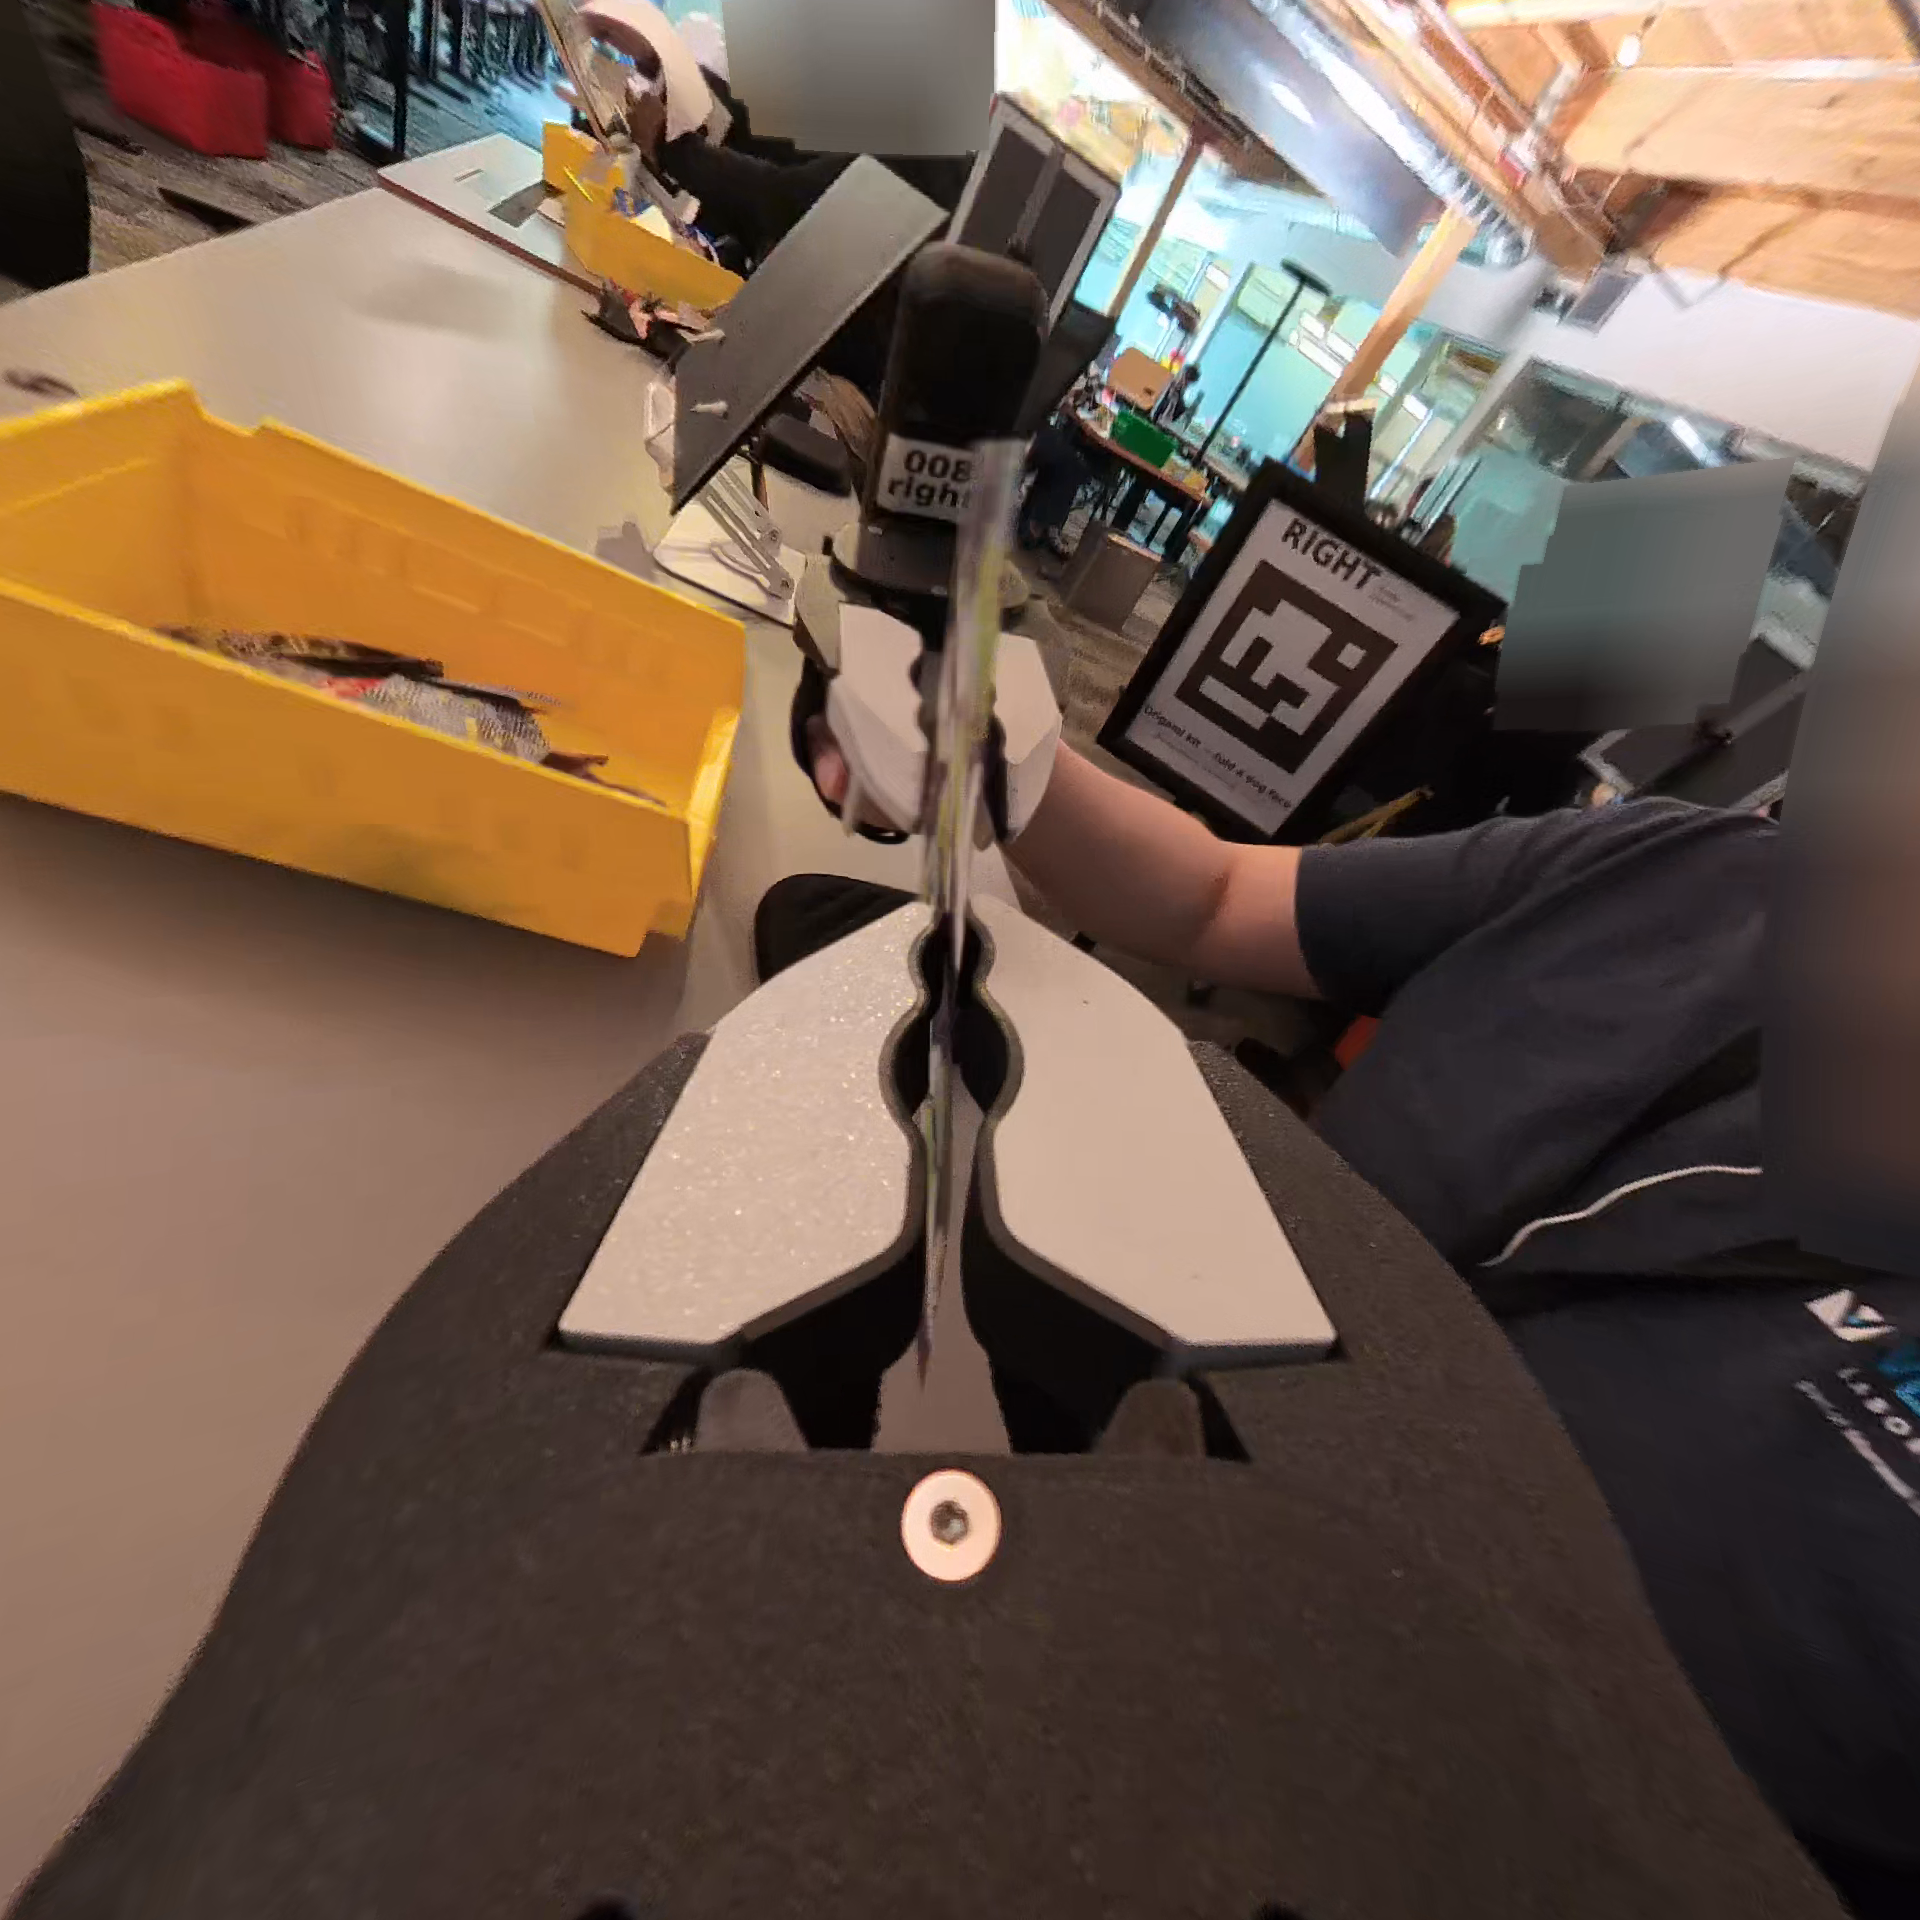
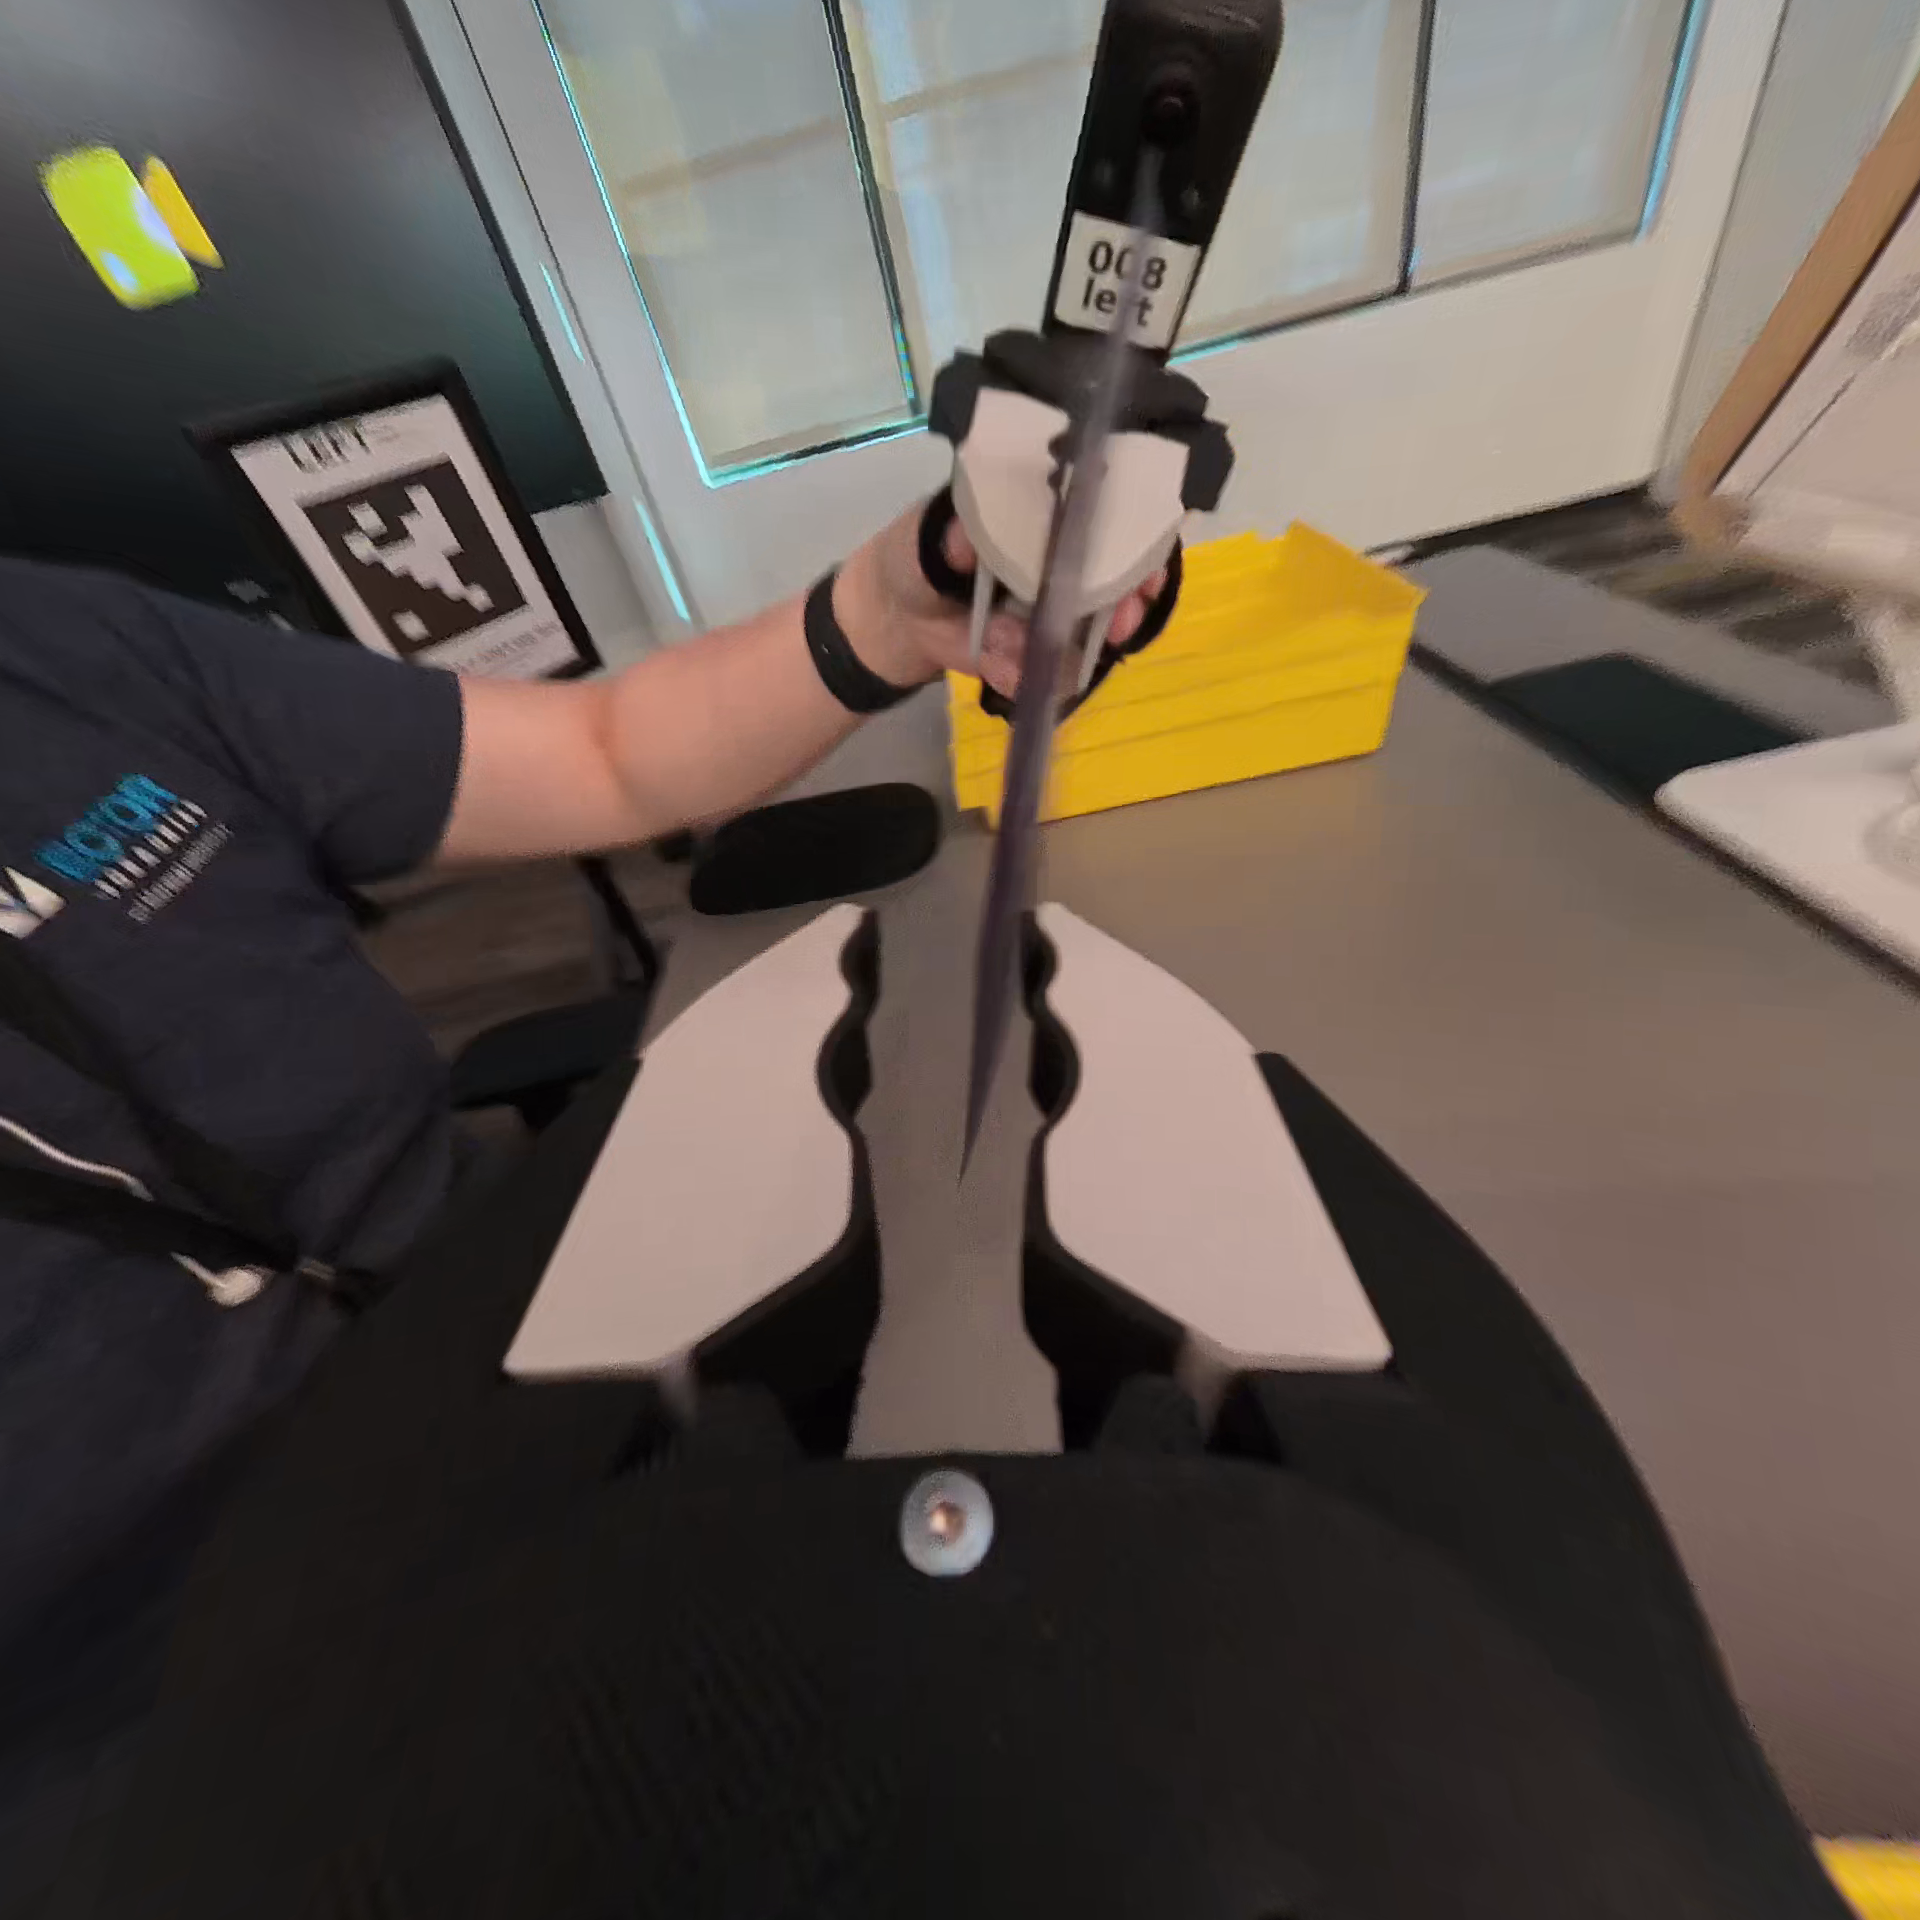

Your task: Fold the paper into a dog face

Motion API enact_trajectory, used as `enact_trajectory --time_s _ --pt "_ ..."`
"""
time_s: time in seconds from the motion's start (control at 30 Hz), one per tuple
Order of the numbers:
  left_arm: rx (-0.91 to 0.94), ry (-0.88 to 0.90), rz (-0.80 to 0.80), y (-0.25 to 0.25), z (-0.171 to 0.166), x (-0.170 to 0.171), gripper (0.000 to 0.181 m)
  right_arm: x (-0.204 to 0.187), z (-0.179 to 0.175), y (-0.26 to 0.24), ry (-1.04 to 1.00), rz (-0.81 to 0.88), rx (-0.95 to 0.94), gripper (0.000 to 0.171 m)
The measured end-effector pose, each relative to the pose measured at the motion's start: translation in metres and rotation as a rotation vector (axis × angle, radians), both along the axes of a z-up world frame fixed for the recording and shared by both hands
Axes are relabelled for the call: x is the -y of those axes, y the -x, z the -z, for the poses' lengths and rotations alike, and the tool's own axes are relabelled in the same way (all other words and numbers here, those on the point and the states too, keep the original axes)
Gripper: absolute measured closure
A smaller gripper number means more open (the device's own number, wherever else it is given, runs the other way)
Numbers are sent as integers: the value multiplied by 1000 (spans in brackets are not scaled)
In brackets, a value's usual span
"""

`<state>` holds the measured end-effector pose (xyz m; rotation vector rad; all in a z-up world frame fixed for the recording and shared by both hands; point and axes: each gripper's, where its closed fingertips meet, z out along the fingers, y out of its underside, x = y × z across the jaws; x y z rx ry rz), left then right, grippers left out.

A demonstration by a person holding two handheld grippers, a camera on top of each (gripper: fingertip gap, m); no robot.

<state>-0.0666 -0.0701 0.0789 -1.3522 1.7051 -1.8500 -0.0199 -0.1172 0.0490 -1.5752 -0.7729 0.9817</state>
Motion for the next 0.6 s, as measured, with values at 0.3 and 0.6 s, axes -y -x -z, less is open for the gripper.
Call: enact_trajectory --time_s 0.3,0.6 --pt "1 -255 20 37 -160 39 181 -26 -69 -63 -807 498 585 112" --pt "-55 -218 -69 38 -204 49 181 21 -169 -1 -1669 838 735 103"
